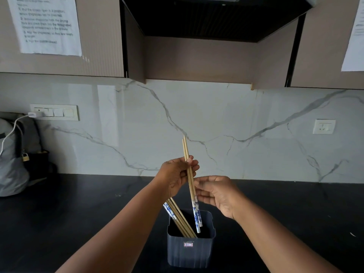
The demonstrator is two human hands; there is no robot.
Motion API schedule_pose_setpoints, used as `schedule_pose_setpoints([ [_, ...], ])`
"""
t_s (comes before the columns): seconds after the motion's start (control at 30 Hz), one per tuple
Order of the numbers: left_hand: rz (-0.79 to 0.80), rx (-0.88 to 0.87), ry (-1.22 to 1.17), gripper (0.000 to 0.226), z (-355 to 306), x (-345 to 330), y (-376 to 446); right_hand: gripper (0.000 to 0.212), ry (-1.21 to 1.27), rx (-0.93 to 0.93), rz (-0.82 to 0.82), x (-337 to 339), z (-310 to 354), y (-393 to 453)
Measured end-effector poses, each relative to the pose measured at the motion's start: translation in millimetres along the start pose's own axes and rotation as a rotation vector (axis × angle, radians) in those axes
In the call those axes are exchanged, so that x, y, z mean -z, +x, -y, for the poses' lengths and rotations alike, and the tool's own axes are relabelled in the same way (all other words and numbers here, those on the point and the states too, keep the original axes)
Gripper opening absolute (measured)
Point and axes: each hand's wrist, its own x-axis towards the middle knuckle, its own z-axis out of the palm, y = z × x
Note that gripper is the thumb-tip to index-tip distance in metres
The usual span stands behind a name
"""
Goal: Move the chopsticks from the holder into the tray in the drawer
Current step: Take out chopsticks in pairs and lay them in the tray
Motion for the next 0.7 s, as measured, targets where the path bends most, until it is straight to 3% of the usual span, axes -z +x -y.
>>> schedule_pose_setpoints([
  [0.47,-0.060,-0.023,-0.027,0.018,5.9,5.6,0.3,0.014,-0.024,-0.056,0.041,-8.2,-22.7,4.6],
  [0.7,-0.033,0.003,0.043,0.015,16.5,3.6,-7.1,0.005,-0.051,-0.085,0.076,-8.6,-32.6,0.6],
])
